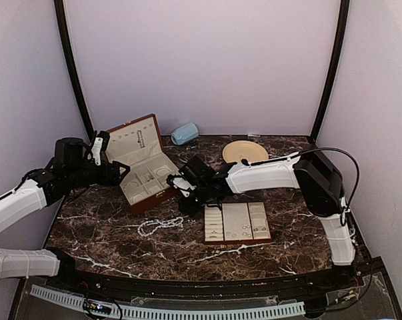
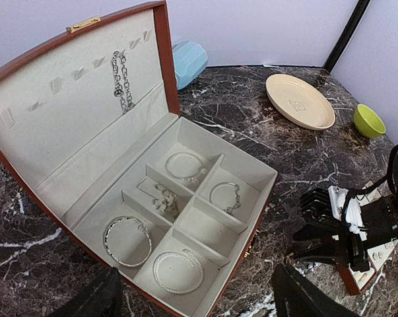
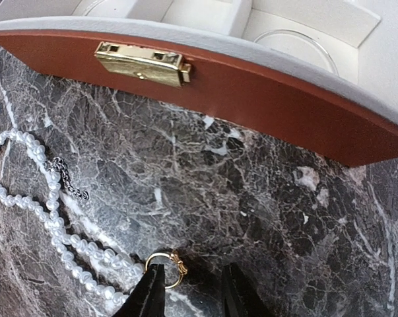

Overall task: Organize the mixed jewelry
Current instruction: Pick up the ring from the center of the board.

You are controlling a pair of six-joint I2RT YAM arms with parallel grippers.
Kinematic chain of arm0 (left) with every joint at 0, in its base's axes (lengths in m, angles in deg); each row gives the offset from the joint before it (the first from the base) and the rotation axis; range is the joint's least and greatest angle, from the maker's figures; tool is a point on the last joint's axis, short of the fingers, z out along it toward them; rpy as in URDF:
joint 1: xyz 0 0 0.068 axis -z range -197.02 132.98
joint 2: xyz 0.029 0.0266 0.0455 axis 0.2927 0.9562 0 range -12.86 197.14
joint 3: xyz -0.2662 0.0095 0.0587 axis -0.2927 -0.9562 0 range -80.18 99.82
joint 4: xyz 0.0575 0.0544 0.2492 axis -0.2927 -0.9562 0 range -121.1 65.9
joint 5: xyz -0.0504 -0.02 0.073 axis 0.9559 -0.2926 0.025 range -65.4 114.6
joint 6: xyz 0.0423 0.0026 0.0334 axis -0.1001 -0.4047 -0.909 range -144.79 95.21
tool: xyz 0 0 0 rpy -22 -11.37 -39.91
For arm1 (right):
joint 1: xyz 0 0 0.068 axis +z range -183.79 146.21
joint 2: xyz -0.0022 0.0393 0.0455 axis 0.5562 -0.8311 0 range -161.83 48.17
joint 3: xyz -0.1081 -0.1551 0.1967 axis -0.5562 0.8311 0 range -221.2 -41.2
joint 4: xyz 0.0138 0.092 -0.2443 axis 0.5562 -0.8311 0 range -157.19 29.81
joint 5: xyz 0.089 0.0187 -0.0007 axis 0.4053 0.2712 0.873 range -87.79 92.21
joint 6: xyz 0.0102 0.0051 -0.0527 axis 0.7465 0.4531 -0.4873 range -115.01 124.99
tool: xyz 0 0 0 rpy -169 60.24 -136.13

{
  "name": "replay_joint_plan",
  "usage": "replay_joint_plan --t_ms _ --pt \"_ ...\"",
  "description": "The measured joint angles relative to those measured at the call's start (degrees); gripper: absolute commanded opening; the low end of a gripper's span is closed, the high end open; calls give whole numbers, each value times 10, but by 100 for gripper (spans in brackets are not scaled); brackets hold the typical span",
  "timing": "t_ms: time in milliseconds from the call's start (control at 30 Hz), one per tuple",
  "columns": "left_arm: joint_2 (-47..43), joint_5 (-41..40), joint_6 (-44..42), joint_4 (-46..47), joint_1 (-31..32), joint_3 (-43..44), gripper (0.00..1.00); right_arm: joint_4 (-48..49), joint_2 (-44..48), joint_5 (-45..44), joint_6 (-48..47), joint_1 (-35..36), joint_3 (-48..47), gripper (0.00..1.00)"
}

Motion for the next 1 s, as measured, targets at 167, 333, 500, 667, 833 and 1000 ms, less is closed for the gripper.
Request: replay_joint_plan --t_ms 167,333,500,667,833,1000 --pt "1 0 0 0 0 0 81 -5 -5 0 -10 3 -2 27" --pt "4 0 0 0 0 1 81 -7 -11 -3 -19 5 -2 21" --pt "9 0 0 0 0 2 81 -7 -16 -6 -22 9 -2 20" --pt "10 0 0 0 0 2 81 -6 -18 -16 -27 12 -2 18" --pt "10 0 0 0 0 2 81 -4 -19 -21 -30 13 -2 16" --pt "10 0 0 0 0 2 81 4 -25 -27 -34 14 -9 8"
